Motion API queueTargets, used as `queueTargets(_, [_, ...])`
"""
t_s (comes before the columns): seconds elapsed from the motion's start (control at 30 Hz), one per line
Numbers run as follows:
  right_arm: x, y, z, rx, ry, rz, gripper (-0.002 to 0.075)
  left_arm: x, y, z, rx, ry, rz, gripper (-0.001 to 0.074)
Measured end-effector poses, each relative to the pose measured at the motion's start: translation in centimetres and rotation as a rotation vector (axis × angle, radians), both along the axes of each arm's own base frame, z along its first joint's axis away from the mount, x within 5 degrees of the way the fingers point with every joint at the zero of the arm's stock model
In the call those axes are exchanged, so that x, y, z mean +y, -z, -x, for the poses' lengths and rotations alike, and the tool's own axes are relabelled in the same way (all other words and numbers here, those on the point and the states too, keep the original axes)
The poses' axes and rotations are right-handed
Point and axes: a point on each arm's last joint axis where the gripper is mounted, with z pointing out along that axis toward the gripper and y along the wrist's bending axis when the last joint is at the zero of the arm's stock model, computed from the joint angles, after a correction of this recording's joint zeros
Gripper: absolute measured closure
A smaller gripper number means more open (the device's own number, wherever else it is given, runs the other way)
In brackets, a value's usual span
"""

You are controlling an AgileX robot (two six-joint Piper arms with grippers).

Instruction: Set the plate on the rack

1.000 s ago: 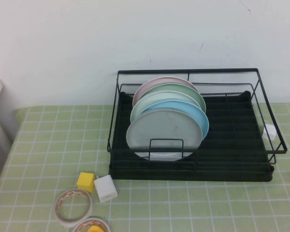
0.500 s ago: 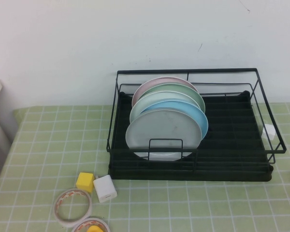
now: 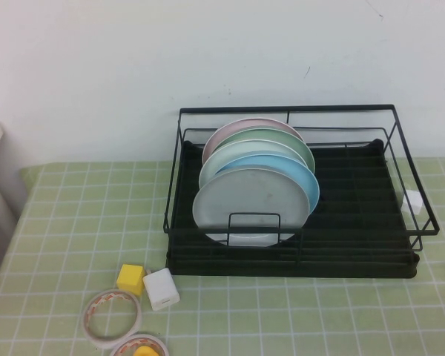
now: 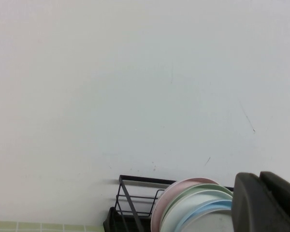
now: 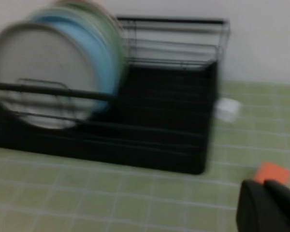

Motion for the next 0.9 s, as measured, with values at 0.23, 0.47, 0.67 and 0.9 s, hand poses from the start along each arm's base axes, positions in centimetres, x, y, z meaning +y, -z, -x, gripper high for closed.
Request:
queueTargets(0.23, [-1.5, -0.1, -0.1, -0.006, 0.229, 0.018, 0.0726, -0.2, 0.0, 0.0, 0.0, 0.041, 0.0, 0.0736])
queueTargets(0.47, [-1.2, 0.0, -0.1, 0.015, 0.167, -0.026, 0.0726, 0.0, 0.0, 0.0, 0.0, 0.006, 0.0, 0.0736])
queueTargets(0.67, [-1.3, 0.0, 0.0, 0.019, 0.174, -0.052, 0.0726, 0.0, 0.0, 0.0, 0.0, 0.006, 0.0, 0.0736])
queueTargets(0.9, [-1.3, 0.0, 0.0, 0.019, 0.176, -0.05, 0.0726, 0.0, 0.0, 0.0, 0.0, 0.006, 0.0, 0.0736])
